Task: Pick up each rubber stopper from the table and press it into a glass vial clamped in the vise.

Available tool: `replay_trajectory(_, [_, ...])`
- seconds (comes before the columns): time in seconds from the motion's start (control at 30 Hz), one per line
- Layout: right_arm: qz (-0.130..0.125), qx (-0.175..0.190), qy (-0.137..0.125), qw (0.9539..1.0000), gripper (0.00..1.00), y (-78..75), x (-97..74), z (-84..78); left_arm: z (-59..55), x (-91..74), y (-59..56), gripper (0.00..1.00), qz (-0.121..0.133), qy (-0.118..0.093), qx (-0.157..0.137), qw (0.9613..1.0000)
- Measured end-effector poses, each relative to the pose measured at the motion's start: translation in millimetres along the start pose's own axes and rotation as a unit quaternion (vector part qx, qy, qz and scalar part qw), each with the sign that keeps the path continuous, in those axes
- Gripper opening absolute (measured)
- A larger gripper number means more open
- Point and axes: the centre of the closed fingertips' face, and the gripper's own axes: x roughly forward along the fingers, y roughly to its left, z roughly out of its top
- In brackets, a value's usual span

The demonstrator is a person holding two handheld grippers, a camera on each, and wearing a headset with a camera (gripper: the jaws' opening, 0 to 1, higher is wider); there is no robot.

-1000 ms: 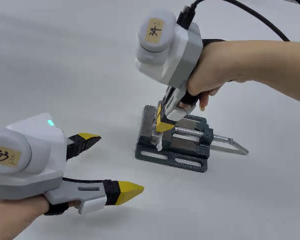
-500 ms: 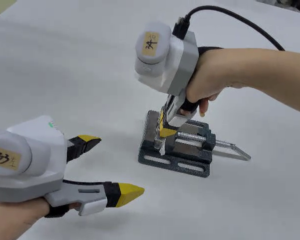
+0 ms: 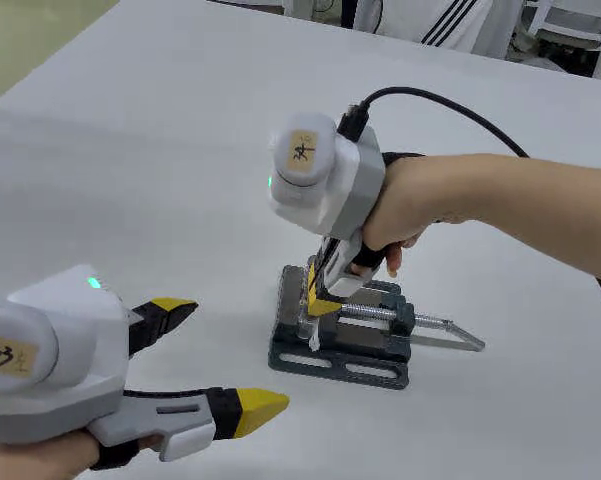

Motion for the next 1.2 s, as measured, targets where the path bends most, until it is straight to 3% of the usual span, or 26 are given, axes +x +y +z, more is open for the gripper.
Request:
replay_trajectory(0.1, [-0.008, -0.004, -0.007, 0.9999, 0.00, -1.9, -0.4, 2.1, 1.0, -0.2, -2.2, 0.81, -0.003, 0.001, 0.004, 1.0000])
replay_trajectory(0.37, [-0.010, 0.039, -0.046, 0.9981, 0.00, -4.2, -1.4, 2.4, 1.3, -3.7, -4.5, 0.81, -0.003, 0.001, 0.007, 1.0000])
replay_trajectory(0.67, [-0.026, 0.053, -0.076, 0.9953, 0.01, -3.6, -2.6, -0.7, -0.8, -6.6, -3.0, 0.81, -0.002, 0.006, 0.008, 0.9999])
replay_trajectory(0.8, [-0.041, 0.046, -0.084, 0.9946, 0.09, -1.9, -9.2, -12.0, -1.0, -6.8, -1.7, 0.81, -0.002, 0.008, 0.011, 0.9999])
replay_trajectory(0.93, [-0.046, 0.073, -0.124, 0.9885, 0.19, 4.8, -15.7, -15.4, -3.5, -7.2, 1.0, 0.81, -0.002, 0.012, 0.012, 0.9999])
replay_trajectory(1.2, [-0.077, 0.102, -0.160, 0.9789, 0.42, 25.7, -21.6, -39.1, -3.4, -7.8, -1.0, 0.81, -0.004, 0.015, 0.012, 0.9998])
